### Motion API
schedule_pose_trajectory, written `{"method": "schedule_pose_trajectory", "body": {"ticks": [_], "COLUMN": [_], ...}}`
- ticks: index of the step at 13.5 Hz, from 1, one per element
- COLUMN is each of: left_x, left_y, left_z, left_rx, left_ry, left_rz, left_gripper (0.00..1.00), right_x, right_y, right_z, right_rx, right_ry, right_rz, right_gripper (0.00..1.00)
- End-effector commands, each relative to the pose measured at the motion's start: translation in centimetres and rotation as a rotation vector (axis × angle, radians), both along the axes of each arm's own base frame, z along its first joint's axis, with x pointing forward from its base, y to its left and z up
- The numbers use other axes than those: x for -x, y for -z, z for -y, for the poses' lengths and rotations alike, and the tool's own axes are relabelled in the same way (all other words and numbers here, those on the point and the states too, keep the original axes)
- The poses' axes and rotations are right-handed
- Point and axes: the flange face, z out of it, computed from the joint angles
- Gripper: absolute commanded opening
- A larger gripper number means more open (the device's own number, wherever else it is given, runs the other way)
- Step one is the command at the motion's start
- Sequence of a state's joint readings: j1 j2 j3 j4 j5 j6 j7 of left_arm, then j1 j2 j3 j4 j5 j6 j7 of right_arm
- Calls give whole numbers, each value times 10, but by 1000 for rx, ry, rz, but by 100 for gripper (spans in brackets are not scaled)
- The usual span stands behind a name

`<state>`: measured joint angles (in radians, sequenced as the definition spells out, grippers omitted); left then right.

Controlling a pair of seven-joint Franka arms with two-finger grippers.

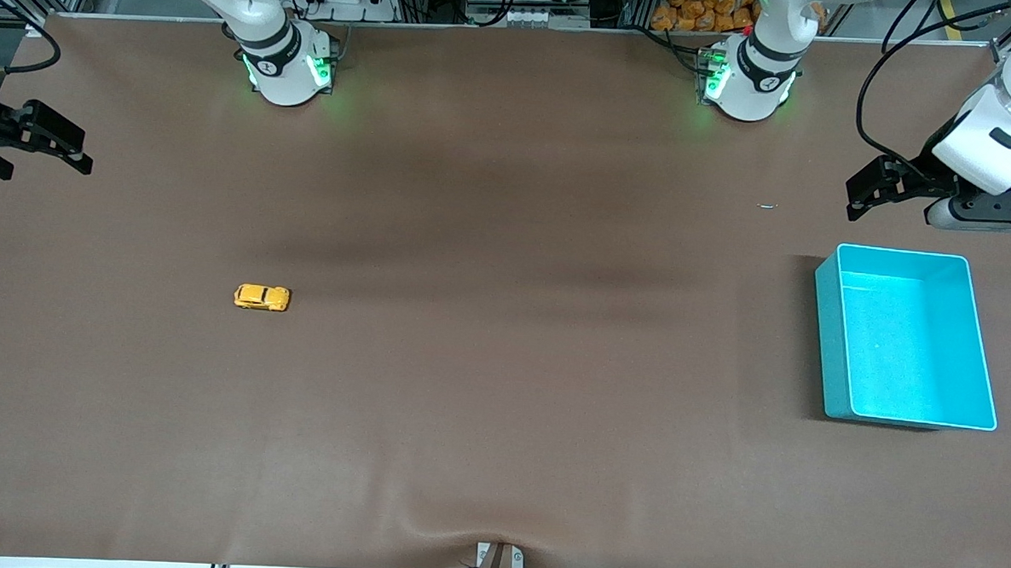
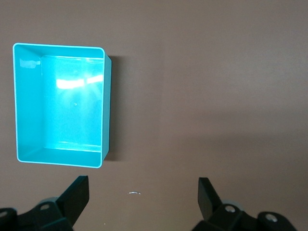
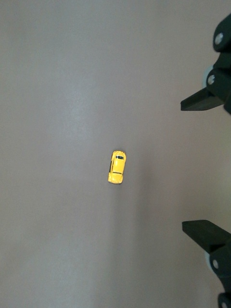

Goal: Wind and store yellow beetle car
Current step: 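Reach the right gripper down toward the yellow beetle car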

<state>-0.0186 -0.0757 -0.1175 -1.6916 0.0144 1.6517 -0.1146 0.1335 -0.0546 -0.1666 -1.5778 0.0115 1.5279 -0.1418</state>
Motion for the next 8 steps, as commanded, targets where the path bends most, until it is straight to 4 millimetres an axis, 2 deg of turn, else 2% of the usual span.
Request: {"method": "schedule_pose_trajectory", "body": {"ticks": [1,6,7,8], "left_x": [-2,-3,-3,-3], "left_y": [-7,-10,-9,-9], "left_z": [5,3,3,4], "left_rx": [14,19,18,18], "left_ry": [12,4,4,4], "left_rz": [5,11,9,9], "left_gripper": [100,100,100,100], "right_x": [-1,-1,-2,-7], "right_y": [-4,-3,1,13], "right_z": [-1,-1,-2,-12], "right_rx": [8,3,3,20], "right_ry": [-9,-9,-11,-30], "right_rz": [5,3,-4,-18], "right_gripper": [100,100,100,100]}}
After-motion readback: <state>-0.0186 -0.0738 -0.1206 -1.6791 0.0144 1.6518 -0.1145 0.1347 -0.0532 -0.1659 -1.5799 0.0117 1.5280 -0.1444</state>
